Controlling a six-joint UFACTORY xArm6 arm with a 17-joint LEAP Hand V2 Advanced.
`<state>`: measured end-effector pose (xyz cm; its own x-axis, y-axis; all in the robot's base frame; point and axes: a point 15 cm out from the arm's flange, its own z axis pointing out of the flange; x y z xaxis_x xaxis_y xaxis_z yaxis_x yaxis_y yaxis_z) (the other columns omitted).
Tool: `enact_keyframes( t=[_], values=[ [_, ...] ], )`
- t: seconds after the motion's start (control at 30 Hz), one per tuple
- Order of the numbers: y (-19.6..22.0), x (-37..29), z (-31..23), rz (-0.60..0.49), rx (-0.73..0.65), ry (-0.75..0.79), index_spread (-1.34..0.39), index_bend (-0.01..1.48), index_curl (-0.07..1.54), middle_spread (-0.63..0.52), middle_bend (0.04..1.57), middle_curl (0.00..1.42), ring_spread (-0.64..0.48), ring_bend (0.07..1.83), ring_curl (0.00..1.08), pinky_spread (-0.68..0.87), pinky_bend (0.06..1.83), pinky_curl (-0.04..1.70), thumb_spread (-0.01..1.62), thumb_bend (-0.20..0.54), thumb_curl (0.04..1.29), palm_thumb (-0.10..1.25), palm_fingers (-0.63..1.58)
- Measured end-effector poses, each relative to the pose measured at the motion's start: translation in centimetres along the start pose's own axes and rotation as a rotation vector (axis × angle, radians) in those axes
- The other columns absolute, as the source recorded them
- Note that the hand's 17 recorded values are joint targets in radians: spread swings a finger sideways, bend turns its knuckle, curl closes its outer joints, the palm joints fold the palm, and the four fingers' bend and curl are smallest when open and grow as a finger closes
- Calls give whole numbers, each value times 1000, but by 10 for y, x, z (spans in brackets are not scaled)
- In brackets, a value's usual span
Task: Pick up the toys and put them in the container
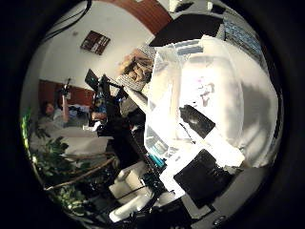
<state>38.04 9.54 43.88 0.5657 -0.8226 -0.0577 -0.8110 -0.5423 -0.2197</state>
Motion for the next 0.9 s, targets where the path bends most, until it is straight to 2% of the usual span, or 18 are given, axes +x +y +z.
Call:
enact_keyframes(
  t=[0.23,0.47,0.67,0.9],
  values=[
    [46,79,-13,113,-32,89,-441,166,308,-71,214,342,101,434,217,492,374,420,1112,-22,425,691,283],
    [125,144,4,243,-110,79,-420,161,288,-51,198,335,128,413,207,488,392,382,1123,-23,400,663,266],
    [198,170,47,329,-219,47,-397,158,274,-28,195,329,159,396,209,476,418,361,1128,-22,378,633,208],
    [245,178,97,379,-259,8,-374,152,264,-7,184,316,175,381,216,460,477,353,1124,-22,362,618,125]
  ],
)
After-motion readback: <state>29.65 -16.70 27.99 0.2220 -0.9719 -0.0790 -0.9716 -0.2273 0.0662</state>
